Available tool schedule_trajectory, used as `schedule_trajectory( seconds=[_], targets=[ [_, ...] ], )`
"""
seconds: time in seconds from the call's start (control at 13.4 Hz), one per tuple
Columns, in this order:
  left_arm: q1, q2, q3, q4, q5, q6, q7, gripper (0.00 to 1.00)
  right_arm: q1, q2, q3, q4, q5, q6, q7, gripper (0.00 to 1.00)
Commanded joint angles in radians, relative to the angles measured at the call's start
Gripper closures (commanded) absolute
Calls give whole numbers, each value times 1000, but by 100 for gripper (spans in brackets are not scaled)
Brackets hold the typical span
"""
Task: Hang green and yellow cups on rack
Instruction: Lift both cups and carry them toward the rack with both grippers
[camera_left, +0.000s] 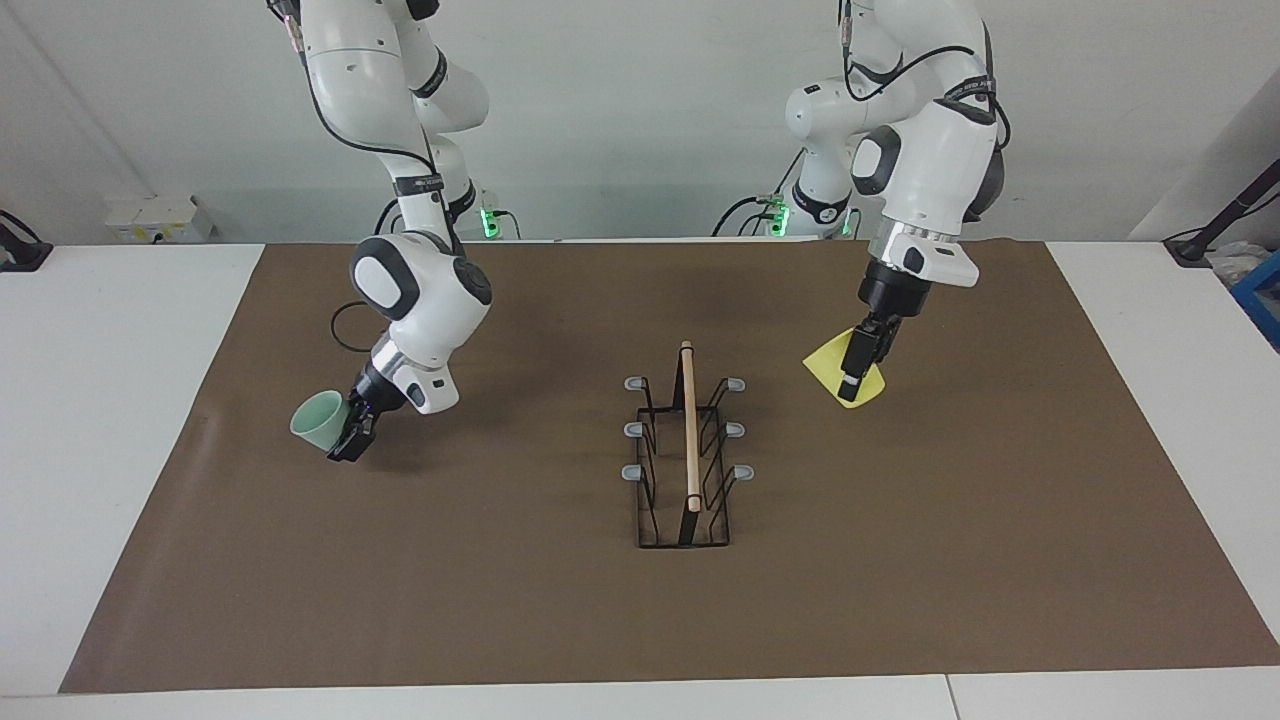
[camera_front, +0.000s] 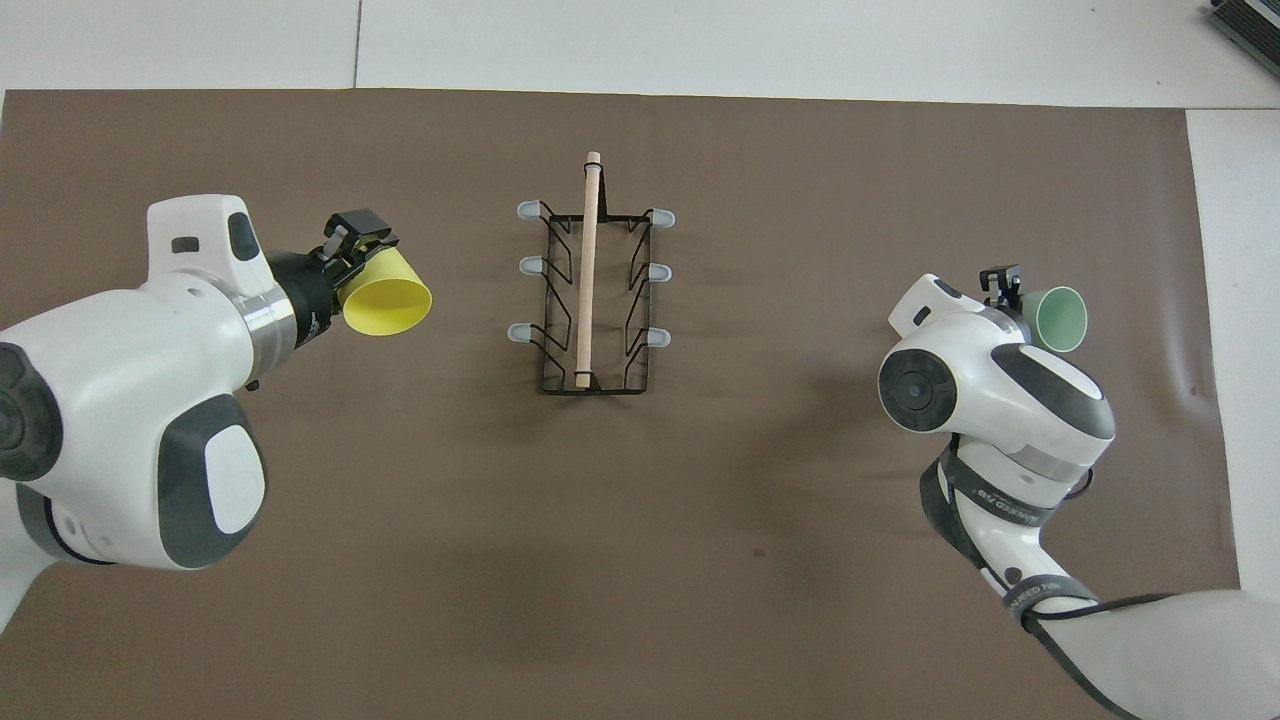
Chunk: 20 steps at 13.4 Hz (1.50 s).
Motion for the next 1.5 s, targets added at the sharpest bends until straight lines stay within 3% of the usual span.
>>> schedule_trajectory(
  seconds=[0.0, 0.37, 0.67, 0.82, 0.97, 1.27, 1.42],
  targets=[
    [1, -17, -33, -20, 155, 27, -5, 100, 4, -56, 22, 22, 200, -1, -81, 56],
    [1, 40, -86, 12, 558, 84, -141, 100, 7, -112, 71, 71, 656, 15, -149, 56],
    [-1, 52, -113, 24, 1039, 110, -573, 100, 8, -160, 88, 106, 940, 18, -219, 56],
    [-1, 51, -127, 35, 1273, 87, -792, 100, 8, -168, 88, 128, 1014, 18, -237, 55],
    [-1, 52, -156, 40, 1376, 38, -910, 100, 7, -175, 93, 143, 1130, 19, -273, 55],
    [-8, 83, -219, 51, 1651, -106, -1192, 100, -6, -182, 91, 159, 1493, 58, -438, 55],
    [-18, 121, -269, 49, 1740, -251, -1310, 100, -7, -186, 90, 159, 1690, 70, -550, 55]
  ],
)
